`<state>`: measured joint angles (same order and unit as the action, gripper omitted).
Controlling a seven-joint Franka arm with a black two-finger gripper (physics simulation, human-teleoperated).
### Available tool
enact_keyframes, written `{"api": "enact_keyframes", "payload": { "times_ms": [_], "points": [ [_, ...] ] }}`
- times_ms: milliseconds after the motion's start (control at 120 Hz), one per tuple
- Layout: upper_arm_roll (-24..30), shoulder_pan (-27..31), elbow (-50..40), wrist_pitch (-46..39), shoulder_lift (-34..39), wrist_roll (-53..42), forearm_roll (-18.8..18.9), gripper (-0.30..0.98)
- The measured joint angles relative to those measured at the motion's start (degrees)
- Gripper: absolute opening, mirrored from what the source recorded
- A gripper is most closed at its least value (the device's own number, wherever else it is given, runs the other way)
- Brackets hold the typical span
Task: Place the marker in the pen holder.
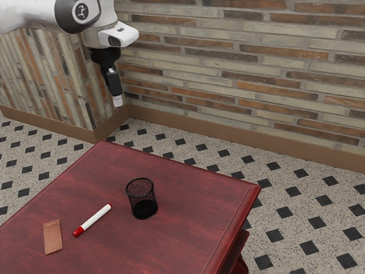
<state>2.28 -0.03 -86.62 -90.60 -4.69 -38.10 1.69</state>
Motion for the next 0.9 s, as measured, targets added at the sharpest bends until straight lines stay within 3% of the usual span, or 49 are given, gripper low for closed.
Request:
{"api": "enact_keyframes", "payload": {
  "times_ms": [242,367,492,617,900],
  "points": [
    [-0.3,-0.1,-0.9,-0.1,0.2,-2.9,-0.8,0.69],
    [-0.7,2.5,-15.0,-4.1,7.3,1.8,-0.9,0.69],
    [-0.7,3.2,-22.2,-8.2,10.7,7.4,1.3,0.69],
    [-2.0,2.1,-33.2,-16.8,11.5,12.6,2.4,0.69],
    [-4.8,2.9,-45.8,-34.3,9.8,25.9,3.3,0.68]
  ]
}}
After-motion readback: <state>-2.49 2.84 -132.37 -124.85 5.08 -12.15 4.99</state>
